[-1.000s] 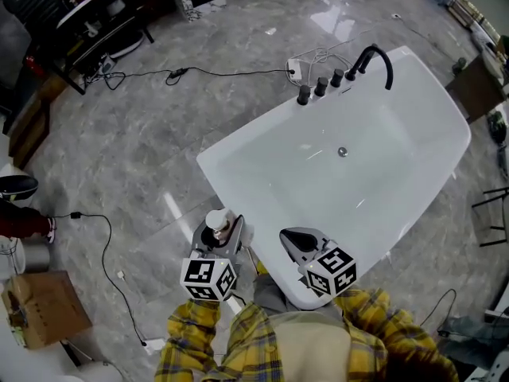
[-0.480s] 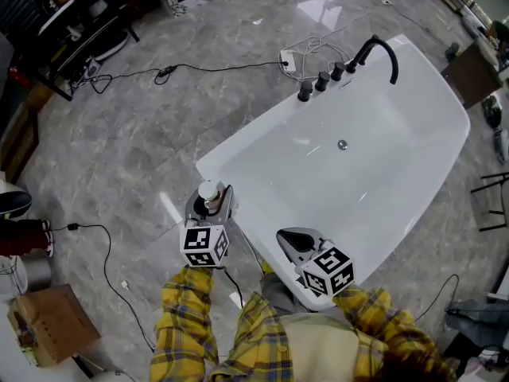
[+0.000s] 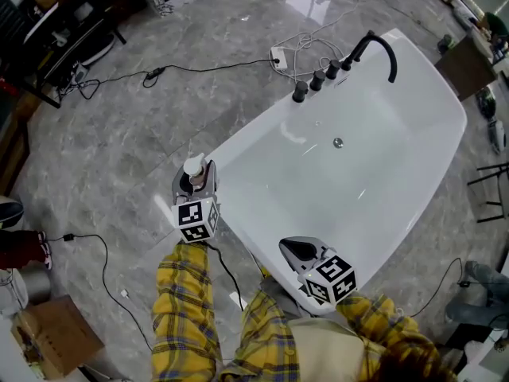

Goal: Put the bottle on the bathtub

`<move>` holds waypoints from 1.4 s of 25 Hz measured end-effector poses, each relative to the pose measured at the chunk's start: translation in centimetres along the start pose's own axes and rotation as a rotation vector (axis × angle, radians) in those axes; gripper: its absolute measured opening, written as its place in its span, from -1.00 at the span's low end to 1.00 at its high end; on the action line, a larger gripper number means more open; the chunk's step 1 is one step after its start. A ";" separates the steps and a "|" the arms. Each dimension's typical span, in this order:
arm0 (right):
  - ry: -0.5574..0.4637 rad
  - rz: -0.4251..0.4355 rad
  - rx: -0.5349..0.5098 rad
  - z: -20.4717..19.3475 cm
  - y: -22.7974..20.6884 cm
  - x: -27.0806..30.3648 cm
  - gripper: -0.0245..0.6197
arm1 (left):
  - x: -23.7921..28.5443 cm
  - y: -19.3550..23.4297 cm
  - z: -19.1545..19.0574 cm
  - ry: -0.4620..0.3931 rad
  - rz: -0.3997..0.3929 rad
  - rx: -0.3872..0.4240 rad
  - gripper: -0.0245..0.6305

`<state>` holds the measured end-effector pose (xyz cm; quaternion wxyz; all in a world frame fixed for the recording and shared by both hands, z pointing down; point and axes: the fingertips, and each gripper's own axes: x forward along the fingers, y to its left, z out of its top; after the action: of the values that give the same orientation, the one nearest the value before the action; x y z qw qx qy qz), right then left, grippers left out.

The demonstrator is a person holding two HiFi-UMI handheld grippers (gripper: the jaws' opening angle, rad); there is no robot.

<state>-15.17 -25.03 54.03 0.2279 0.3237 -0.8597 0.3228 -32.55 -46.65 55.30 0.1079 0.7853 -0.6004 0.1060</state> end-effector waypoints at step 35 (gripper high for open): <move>0.029 -0.064 0.042 -1.5 -2.6 -0.3 -0.88 | 6.1 0.7 0.2 -0.074 0.138 0.146 -0.18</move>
<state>-12.86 -25.35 55.92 0.2438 0.3508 -0.8386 0.3380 -31.67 -52.55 56.94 0.0206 0.7512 -0.6473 0.1275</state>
